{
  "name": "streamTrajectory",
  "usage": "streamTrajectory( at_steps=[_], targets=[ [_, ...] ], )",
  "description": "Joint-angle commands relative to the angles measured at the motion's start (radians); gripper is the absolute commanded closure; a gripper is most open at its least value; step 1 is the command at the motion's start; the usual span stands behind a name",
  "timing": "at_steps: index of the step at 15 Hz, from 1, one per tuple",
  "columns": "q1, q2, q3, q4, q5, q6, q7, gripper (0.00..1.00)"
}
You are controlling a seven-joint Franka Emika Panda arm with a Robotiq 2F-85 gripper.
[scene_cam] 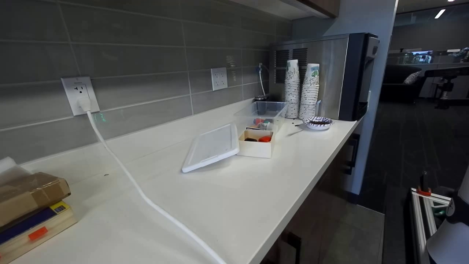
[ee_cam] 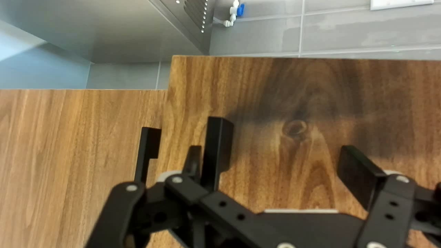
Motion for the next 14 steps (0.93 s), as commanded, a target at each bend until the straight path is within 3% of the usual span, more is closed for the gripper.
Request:
streamTrajectory(
  at_steps=[1,14],
  targets=[
    [0.042,0.017,0.005,0.058,0.085,-0.039,-0.025,0.00],
    [-0.016,0.127,0.035,0.269,0.209,-0.058,0.011,0.00]
  ],
)
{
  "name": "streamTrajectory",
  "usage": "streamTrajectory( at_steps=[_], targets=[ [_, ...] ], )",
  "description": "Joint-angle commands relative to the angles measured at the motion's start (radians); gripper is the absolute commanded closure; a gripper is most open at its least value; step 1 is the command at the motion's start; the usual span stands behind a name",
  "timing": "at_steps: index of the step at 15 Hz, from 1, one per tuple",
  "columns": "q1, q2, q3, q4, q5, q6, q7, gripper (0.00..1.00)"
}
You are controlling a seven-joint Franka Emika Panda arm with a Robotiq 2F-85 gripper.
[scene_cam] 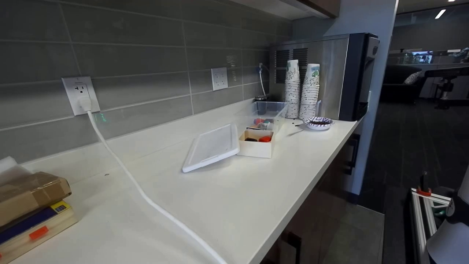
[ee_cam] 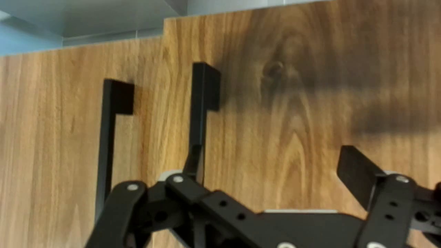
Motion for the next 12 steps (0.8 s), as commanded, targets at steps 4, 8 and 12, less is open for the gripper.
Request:
streamTrajectory(
  at_steps=[4,8,12],
  targets=[
    [-0.017,0.000,0.067,0.163,0.029,-0.029,0.046,0.00],
    [-0.019,-0.005,0.071,0.184,0.020,-0.054,0.065,0.00],
    [-0.030,-0.029,0.082,0.163,-0.007,-0.160,0.107,0.00]
  ],
)
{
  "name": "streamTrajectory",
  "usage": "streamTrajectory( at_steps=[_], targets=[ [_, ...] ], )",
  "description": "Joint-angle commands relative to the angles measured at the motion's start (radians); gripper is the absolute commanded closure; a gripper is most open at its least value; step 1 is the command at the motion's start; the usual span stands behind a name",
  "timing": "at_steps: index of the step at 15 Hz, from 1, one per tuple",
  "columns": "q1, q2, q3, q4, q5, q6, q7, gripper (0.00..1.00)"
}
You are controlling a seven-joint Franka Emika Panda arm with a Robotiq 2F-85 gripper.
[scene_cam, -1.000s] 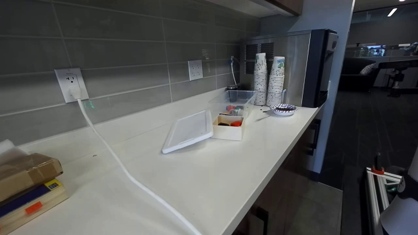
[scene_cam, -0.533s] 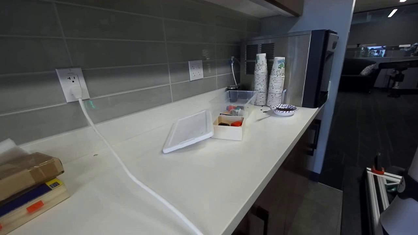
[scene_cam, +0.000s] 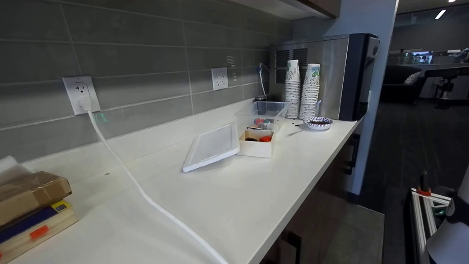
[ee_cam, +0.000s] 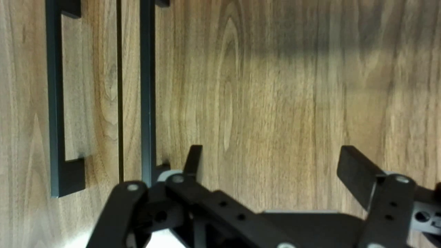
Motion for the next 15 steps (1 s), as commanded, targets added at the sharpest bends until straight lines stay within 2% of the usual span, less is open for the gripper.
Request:
streamTrajectory(
  at_steps=[1,7,8,15],
  targets=[
    [-0.024,-0.022,0.025,-0.004,-0.024,-0.099,0.042,0.00],
    [-0.013,-0.085,0.041,-0.061,-0.104,-0.199,0.072,0.00],
    [-0.020,-0.026,0.024,-0.009,-0.058,-0.165,0.048,0.00],
    [-0.014,-0.052,0.028,-0.031,-0.076,-0.189,0.050,0.00]
  ],
)
